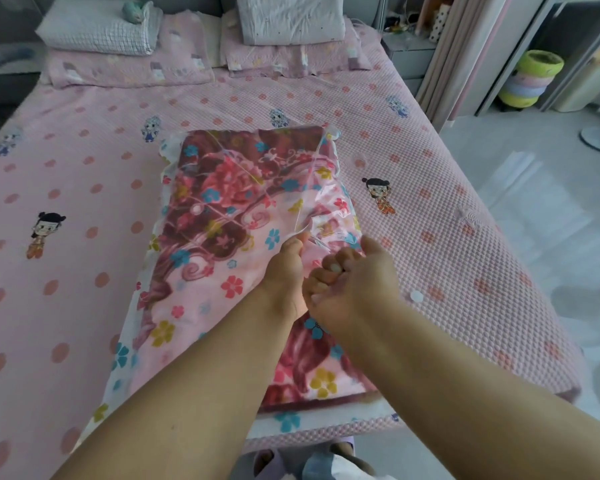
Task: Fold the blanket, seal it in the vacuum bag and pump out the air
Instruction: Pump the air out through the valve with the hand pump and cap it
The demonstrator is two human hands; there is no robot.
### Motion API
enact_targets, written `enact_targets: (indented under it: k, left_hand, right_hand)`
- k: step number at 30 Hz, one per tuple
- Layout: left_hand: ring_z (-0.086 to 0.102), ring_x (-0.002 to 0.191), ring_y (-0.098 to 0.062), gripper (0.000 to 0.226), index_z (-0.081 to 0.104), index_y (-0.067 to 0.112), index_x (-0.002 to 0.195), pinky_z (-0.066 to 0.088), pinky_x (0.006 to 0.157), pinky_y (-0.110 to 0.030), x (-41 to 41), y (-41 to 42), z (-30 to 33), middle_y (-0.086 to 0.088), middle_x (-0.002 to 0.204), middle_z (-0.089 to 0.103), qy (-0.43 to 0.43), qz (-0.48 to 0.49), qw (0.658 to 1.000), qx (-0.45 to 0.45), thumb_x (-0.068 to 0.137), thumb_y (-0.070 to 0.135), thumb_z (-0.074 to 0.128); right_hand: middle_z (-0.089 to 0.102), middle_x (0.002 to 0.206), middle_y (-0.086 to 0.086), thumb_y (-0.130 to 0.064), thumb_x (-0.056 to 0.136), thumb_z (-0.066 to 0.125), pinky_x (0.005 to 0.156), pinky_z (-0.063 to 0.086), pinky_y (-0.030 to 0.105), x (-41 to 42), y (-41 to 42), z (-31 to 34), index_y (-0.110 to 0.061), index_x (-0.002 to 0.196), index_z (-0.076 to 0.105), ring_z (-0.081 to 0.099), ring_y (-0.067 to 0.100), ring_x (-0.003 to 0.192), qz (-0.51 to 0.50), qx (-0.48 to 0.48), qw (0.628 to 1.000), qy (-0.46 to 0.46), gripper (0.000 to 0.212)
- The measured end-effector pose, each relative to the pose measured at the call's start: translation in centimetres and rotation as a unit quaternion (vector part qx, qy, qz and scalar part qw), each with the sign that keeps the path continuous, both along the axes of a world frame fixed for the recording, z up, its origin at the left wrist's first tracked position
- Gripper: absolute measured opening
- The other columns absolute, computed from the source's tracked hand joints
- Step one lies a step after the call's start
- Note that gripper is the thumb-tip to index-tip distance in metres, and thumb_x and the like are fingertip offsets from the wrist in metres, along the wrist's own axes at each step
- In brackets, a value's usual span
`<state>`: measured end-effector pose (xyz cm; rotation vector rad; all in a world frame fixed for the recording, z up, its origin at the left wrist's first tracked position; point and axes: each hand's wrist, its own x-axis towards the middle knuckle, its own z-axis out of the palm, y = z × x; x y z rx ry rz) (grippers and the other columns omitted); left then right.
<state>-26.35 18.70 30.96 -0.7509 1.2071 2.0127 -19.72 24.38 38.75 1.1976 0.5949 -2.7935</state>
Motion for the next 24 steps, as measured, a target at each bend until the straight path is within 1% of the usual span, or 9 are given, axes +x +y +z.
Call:
enact_targets:
  k: [4,6,8,10,13,15,18,20,24]
  left_hand:
    - [0.055,0.044,-0.013,0.016,0.060,0.020,0.099,0.042,0.031,-0.017,-0.3,-0.1,0.1,-0.005,0.072,0.055,0.027,0.022,0.999,-0.020,0.096,0.034,0.053]
    - [0.049,0.031,-0.009,0.024,0.058,0.013,0.095,0.038,0.032,-0.012,-0.2,0.1,0.3,-0.004,0.059,0.053,0.005,0.005,1.000,0.003,0.096,0.037,0.052]
    - [0.047,0.029,-0.009,0.038,0.051,0.007,0.078,0.039,0.035,-0.011,0.0,0.1,0.4,-0.002,0.043,0.049,-0.025,0.000,0.998,0.052,0.097,0.040,0.049]
    - [0.048,0.031,-0.010,0.039,0.050,0.007,0.075,0.040,0.035,-0.011,-0.1,0.1,0.4,-0.002,0.043,0.050,-0.026,0.000,0.998,0.055,0.096,0.040,0.050]
    - [0.056,0.054,-0.014,0.024,0.059,0.012,0.104,0.048,0.035,-0.019,-0.4,-0.1,0.0,-0.003,0.070,0.057,0.024,0.020,0.999,-0.026,0.094,0.034,0.056]
    - [0.054,0.056,-0.014,0.027,0.058,0.017,0.114,0.046,0.035,-0.019,-0.4,0.1,-0.1,-0.003,0.072,0.055,0.029,0.021,0.999,-0.032,0.094,0.035,0.055]
    - [0.050,0.034,-0.009,0.036,0.062,0.011,0.085,0.041,0.038,-0.011,-0.1,0.2,0.3,0.000,0.048,0.052,-0.001,-0.005,1.000,0.023,0.098,0.040,0.045]
    - [0.048,0.036,-0.008,0.051,0.057,0.009,0.064,0.041,0.049,-0.015,-0.1,0.1,0.4,0.001,0.043,0.049,-0.008,-0.014,0.999,0.047,0.098,0.043,0.043]
    - [0.055,0.060,-0.013,0.017,0.061,0.017,0.092,0.045,0.036,-0.018,-0.6,-0.1,0.3,-0.002,0.075,0.057,0.020,0.030,0.999,-0.028,0.093,0.033,0.057]
  right_hand:
    - [0.028,0.043,-0.002,-0.047,0.086,0.044,0.036,0.027,0.021,3.0,0.8,0.8,-0.016,0.039,0.034,0.027,0.014,0.034,0.037,-0.021,0.998,0.047,0.058]
    - [0.027,0.048,-0.001,-0.047,0.090,0.042,0.040,0.023,0.020,0.8,0.4,0.0,-0.017,0.044,0.032,0.024,0.013,0.038,-0.015,-0.021,1.000,0.015,0.056]
    - [0.025,0.055,-0.001,-0.045,0.094,0.041,0.046,0.018,0.023,-1.4,-0.5,-0.3,-0.017,0.055,0.030,0.021,0.013,0.044,-0.039,0.005,0.999,-0.027,0.050]
    - [0.025,0.054,-0.001,-0.044,0.094,0.041,0.045,0.018,0.022,-1.3,-0.4,-0.4,-0.017,0.055,0.030,0.022,0.013,0.043,-0.026,0.006,0.999,-0.022,0.049]
    - [0.027,0.045,-0.001,-0.048,0.088,0.043,0.037,0.024,0.020,2.2,0.6,0.4,-0.016,0.041,0.033,0.024,0.013,0.035,0.038,-0.011,0.999,0.031,0.058]
    - [0.027,0.044,-0.002,-0.049,0.087,0.044,0.037,0.025,0.021,2.5,0.8,0.3,-0.016,0.040,0.033,0.024,0.013,0.035,0.038,-0.012,0.999,0.031,0.059]
    - [0.025,0.052,-0.001,-0.048,0.092,0.042,0.045,0.018,0.022,-1.0,-0.2,-0.6,-0.017,0.052,0.030,0.021,0.012,0.043,-0.034,-0.003,0.999,-0.022,0.052]
    - [0.025,0.056,-0.001,-0.045,0.094,0.042,0.048,0.017,0.023,-2.1,-0.8,-0.4,-0.017,0.056,0.030,0.021,0.012,0.045,-0.041,-0.002,0.999,-0.034,0.048]
    - [0.029,0.045,-0.002,-0.047,0.088,0.044,0.039,0.026,0.021,2.0,0.7,0.7,-0.016,0.041,0.034,0.027,0.014,0.035,0.042,-0.017,0.998,0.040,0.056]
